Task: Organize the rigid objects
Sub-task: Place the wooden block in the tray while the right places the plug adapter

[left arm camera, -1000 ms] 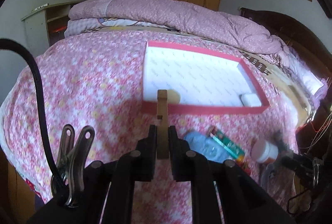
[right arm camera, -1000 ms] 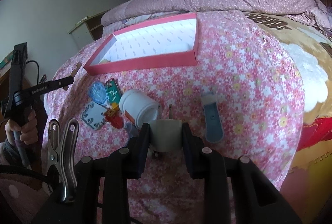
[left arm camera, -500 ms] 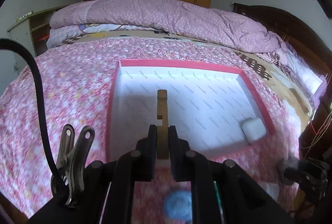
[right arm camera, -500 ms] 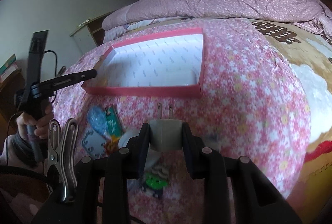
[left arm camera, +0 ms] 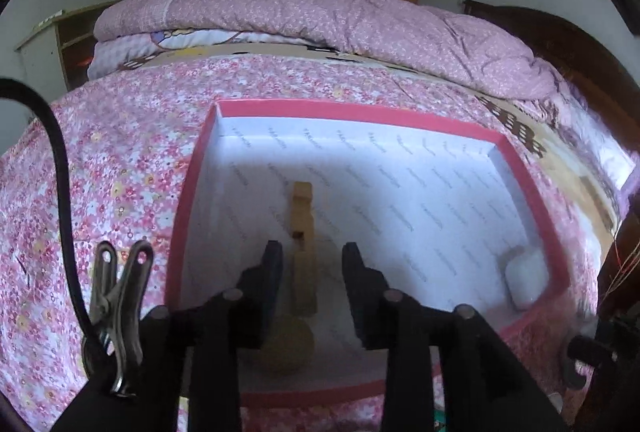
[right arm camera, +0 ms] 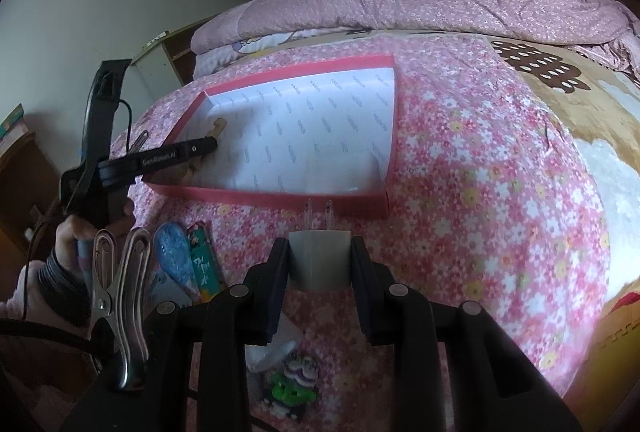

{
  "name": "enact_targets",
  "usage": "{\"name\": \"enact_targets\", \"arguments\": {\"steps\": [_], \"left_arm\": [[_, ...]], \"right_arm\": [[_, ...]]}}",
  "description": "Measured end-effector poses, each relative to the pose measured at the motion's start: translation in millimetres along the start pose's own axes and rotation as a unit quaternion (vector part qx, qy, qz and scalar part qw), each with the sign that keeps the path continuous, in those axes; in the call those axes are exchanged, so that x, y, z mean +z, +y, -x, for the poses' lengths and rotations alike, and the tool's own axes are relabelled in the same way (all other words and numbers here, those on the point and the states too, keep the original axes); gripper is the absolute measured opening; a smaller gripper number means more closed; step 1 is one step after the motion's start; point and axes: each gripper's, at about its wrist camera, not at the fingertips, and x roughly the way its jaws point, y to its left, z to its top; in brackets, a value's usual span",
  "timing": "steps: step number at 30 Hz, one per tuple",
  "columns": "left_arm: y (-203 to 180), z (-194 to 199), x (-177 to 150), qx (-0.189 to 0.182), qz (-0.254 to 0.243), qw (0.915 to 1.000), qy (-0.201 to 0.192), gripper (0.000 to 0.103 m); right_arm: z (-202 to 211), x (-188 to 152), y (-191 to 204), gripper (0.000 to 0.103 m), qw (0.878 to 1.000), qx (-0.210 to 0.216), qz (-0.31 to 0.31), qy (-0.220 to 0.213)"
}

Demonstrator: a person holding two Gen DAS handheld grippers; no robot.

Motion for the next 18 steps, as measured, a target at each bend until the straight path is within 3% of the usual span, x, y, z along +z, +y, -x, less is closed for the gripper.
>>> {"name": "enact_targets", "arguments": {"steps": [6, 11, 18], "left_arm": [[-12, 16, -11, 0.009, -0.003, 0.9997, -0.024, 0.059], [-19, 23, -14, 0.015, -0.019, 0.9993, -0.026, 0.062], [-14, 24, -19, 0.009, -0.001, 0.9999, -0.013, 0.063]], "right_arm": [[-12, 25, 6, 0.031, 1.0, -0.025, 0.015, 0.002], [-23, 42, 9, 0.031, 0.999, -0.026, 0.024, -0.001], [-41, 61, 3, 0.031, 1.0, -0.027, 0.003, 0.003]]}}
